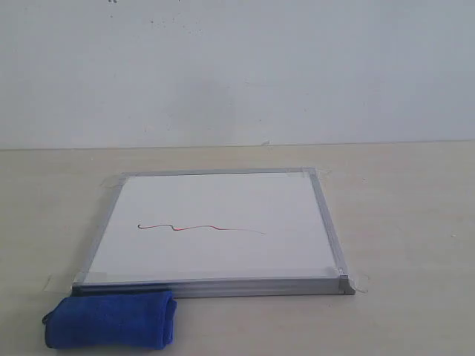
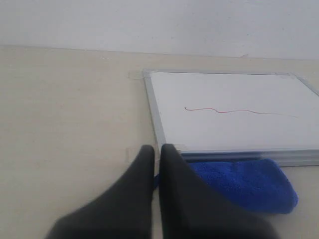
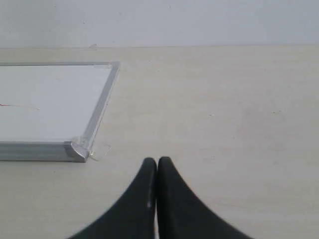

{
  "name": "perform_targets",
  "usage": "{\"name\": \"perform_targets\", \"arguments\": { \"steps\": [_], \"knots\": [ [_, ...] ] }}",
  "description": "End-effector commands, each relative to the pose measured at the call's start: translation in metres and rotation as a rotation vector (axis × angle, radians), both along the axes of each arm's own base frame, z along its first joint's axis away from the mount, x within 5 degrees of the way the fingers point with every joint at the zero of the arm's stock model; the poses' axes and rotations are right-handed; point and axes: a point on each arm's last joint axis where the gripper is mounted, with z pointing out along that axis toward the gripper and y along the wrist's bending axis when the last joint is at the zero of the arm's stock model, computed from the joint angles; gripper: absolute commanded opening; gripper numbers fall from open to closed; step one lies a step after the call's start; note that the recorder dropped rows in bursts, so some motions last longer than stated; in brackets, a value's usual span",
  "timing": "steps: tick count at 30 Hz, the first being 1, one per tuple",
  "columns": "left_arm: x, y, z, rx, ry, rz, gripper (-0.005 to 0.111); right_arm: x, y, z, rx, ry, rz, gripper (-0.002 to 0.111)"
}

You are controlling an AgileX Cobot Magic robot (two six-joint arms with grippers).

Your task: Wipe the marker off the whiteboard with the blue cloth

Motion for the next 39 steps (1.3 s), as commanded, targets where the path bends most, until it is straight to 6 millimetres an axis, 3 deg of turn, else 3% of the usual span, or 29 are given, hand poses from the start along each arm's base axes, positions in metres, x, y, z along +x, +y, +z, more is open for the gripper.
{"name": "perform_targets", "arguments": {
  "steps": [1, 16, 22, 25, 31, 35, 39],
  "knots": [
    [0.0, 0.0, -0.001, 0.005, -0.001, -0.006, 0.004, 0.001, 0.0, 0.005, -0.01, -0.059, 0.001, 0.0],
    [0.0, 0.0, -0.001, 0.005, -0.001, -0.006, 0.004, -0.005, 0.005, 0.063, 0.1, -0.696, 0.058, 0.0],
    [0.0, 0.0, -0.001, 0.005, -0.001, -0.006, 0.004, -0.017, 0.006, 0.081, 0.263, -0.912, 0.119, 0.0],
    [0.0, 0.0, -0.001, 0.005, -0.001, -0.006, 0.004, -0.019, 0.01, 0.09, 0.217, -0.912, 0.159, 0.0],
    [0.0, 0.0, -0.001, 0.005, -0.001, -0.006, 0.004, -0.022, 0.016, 0.15, 0.291, -0.861, 0.24, 0.0],
    [0.0, 0.0, -0.001, 0.005, -0.001, -0.006, 0.004, -0.003, 0.025, 0.179, 0.363, -0.754, 0.328, 0.0],
    [0.0, 0.0, -0.001, 0.005, -0.001, -0.006, 0.004, 0.02, 0.034, 0.189, 0.332, -0.64, 0.371, 0.0]
  ]
}}
